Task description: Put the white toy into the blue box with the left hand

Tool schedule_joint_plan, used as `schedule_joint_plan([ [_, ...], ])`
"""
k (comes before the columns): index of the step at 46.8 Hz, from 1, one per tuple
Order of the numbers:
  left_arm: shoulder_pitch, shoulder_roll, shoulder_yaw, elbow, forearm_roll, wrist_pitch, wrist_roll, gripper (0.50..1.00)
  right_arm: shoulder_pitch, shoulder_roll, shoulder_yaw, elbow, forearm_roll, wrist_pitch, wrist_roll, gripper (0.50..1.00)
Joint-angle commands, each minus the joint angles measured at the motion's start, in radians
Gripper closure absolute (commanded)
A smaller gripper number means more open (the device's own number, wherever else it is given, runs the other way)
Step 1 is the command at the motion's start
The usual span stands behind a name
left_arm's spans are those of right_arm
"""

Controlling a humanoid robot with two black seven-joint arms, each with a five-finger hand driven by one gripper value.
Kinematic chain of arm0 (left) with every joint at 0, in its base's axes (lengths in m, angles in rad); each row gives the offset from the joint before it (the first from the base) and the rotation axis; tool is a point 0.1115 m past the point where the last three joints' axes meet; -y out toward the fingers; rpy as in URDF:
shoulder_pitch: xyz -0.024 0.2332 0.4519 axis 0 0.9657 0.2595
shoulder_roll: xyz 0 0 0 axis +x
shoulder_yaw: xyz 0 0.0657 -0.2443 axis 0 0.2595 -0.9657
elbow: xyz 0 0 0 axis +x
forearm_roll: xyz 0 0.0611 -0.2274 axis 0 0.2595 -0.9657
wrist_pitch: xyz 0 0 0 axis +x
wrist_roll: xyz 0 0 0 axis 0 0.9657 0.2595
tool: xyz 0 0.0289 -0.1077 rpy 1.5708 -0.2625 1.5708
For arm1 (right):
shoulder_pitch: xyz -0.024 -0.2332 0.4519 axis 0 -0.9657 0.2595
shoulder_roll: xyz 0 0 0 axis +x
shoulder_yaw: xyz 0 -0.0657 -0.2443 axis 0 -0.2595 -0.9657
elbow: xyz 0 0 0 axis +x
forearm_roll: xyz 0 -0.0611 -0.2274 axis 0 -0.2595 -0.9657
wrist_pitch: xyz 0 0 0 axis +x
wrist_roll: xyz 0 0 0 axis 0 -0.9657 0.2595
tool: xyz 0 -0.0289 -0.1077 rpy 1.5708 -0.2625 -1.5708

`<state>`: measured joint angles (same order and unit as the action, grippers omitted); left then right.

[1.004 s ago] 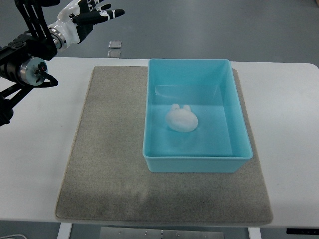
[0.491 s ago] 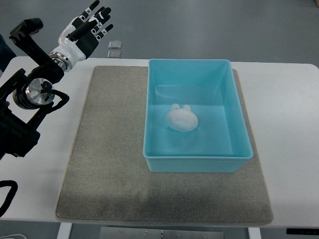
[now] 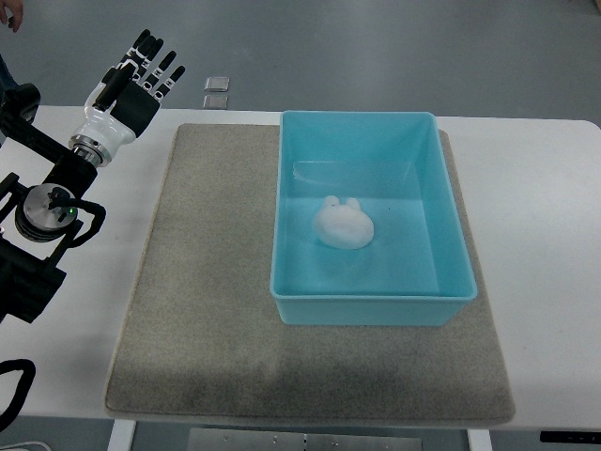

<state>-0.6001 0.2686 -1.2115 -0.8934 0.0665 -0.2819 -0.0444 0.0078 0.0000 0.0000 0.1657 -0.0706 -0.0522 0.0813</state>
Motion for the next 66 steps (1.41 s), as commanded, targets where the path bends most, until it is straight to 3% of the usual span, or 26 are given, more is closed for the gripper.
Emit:
schedule_joint_plan([
  [1,0.014,-0.003,-0.002,0.001,-0.005,-0.019,0.000,0.506,0.000,0.000,0.000,0.000,0.000,0.000,0.000,0.564],
  [24,0.151,-0.028,0.003,-0.078,-0.008,-0.074,-0.006,0.506,0.000,0.000,0.000,0.000,0.000,0.000,0.000,0.564],
  [41,0.143,-0.043,-0.003,-0.070,-0.001,-0.033,-0.012,0.506,-0.002,0.000,0.000,0.009,0.000,0.009,0.000,0.564],
  [48,0.135,-0.043,-0.002,-0.070,0.009,0.003,-0.046,0.506,0.003,0.000,-0.002,-0.002,0.002,0.000,0.000,0.564],
  [66,0.117,-0.045,-0.002,-0.070,0.182,0.070,-0.051,0.506,0.000,0.000,0.003,0.012,0.000,0.009,0.000,0.564],
])
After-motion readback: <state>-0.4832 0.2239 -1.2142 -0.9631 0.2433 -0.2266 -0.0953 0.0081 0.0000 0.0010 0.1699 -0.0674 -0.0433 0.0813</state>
